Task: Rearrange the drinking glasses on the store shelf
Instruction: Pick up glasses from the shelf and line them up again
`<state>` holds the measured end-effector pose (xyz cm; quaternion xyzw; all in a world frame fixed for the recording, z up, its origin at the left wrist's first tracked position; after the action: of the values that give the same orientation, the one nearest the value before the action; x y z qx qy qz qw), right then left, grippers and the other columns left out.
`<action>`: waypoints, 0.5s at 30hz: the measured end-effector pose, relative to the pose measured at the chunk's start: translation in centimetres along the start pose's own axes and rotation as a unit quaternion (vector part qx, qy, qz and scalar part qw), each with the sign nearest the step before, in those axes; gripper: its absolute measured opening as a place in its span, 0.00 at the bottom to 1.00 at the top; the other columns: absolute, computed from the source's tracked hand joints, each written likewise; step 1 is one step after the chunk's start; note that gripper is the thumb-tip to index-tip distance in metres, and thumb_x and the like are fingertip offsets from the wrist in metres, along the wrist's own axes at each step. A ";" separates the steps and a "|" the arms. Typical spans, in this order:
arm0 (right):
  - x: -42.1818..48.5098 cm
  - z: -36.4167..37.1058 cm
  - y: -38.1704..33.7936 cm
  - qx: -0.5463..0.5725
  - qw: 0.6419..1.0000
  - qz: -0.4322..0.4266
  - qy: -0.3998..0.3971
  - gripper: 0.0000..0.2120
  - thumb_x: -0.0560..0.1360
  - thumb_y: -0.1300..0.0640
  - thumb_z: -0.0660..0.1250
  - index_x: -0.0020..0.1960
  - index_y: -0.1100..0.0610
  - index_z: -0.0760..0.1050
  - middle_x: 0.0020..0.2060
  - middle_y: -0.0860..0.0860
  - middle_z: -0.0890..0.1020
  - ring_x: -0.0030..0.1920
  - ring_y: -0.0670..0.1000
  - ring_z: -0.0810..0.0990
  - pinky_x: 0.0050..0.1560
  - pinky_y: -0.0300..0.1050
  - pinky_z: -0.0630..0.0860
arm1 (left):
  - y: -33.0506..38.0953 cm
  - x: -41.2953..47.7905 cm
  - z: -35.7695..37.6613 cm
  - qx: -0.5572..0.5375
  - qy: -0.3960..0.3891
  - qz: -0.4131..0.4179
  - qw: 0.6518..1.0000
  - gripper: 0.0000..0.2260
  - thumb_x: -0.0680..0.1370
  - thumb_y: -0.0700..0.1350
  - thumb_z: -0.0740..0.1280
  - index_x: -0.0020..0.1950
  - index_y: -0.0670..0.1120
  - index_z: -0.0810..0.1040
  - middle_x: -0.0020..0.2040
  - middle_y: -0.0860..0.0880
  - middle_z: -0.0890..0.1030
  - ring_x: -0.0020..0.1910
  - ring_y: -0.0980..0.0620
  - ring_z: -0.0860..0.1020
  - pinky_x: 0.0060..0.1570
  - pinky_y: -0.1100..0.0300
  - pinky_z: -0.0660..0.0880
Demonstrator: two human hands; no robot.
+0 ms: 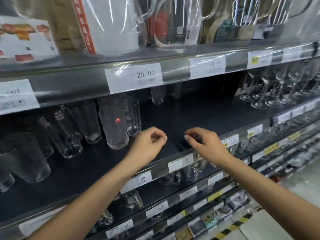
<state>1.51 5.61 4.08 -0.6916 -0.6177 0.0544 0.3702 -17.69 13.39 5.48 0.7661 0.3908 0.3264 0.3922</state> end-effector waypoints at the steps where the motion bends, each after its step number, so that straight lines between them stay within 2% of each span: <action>1: 0.2 -0.6 0.9 0.001 1.000 0.018 0.000 0.11 0.79 0.51 0.67 0.57 0.54 0.81 0.50 0.47 0.84 0.51 0.47 0.81 0.55 0.45 0.76 | 0.2 0.5 0.7 -0.014 0.011 -0.003 1.000 0.02 0.77 0.41 0.70 0.46 0.47 0.81 0.41 0.57 0.81 0.36 0.70 0.76 0.40 0.77 0.71; 7: 4.2 -3.0 7.1 -0.021 0.993 0.107 -0.050 0.13 0.78 0.49 0.68 0.59 0.54 0.80 0.54 0.50 0.84 0.57 0.52 0.81 0.54 0.42 0.74 | 1.3 4.1 4.5 -0.049 0.064 -0.055 0.995 0.08 0.79 0.44 0.69 0.57 0.46 0.78 0.51 0.52 0.81 0.45 0.63 0.77 0.40 0.79 0.71; 9: 6.6 -3.2 9.9 -0.043 0.986 0.134 -0.089 0.16 0.77 0.46 0.68 0.60 0.53 0.79 0.56 0.51 0.83 0.59 0.54 0.79 0.50 0.41 0.69 | 1.4 5.8 6.4 -0.041 0.069 -0.082 0.993 0.10 0.79 0.45 0.69 0.59 0.46 0.77 0.53 0.51 0.80 0.47 0.60 0.77 0.48 0.73 0.74; 11: 9.1 -3.1 12.5 -0.052 0.981 0.129 -0.132 0.18 0.76 0.43 0.67 0.62 0.52 0.78 0.58 0.51 0.81 0.61 0.55 0.78 0.49 0.40 0.67 | 1.5 7.6 8.3 -0.038 0.078 -0.118 0.989 0.12 0.79 0.46 0.69 0.61 0.46 0.77 0.55 0.49 0.80 0.51 0.55 0.78 0.57 0.60 0.76; 13: 11.5 -3.1 14.7 -0.033 0.978 0.123 -0.163 0.20 0.77 0.42 0.67 0.65 0.52 0.77 0.61 0.50 0.80 0.64 0.55 0.76 0.52 0.41 0.68 | 1.2 9.6 9.9 -0.037 0.102 -0.146 0.983 0.13 0.79 0.46 0.70 0.62 0.45 0.76 0.57 0.47 0.80 0.53 0.52 0.78 0.56 0.57 0.76; 15: 13.8 -2.8 16.6 -0.012 0.977 0.118 -0.178 0.23 0.77 0.42 0.66 0.68 0.52 0.74 0.65 0.51 0.77 0.68 0.55 0.72 0.60 0.42 0.69 | 1.0 11.5 11.2 -0.025 0.129 -0.162 0.978 0.16 0.78 0.47 0.70 0.64 0.46 0.74 0.58 0.48 0.79 0.54 0.52 0.77 0.52 0.59 0.73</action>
<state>19.72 17.27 1.78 -0.7435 -0.5882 0.2124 0.2369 -2.76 18.97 3.17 0.6338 0.5489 0.3641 0.4055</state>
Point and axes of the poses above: each hand's wrist, its own x-axis towards the middle knuckle, its own z-axis out of the palm, y = z × x, the point moved 5 cm from there along x, towards the middle knuckle
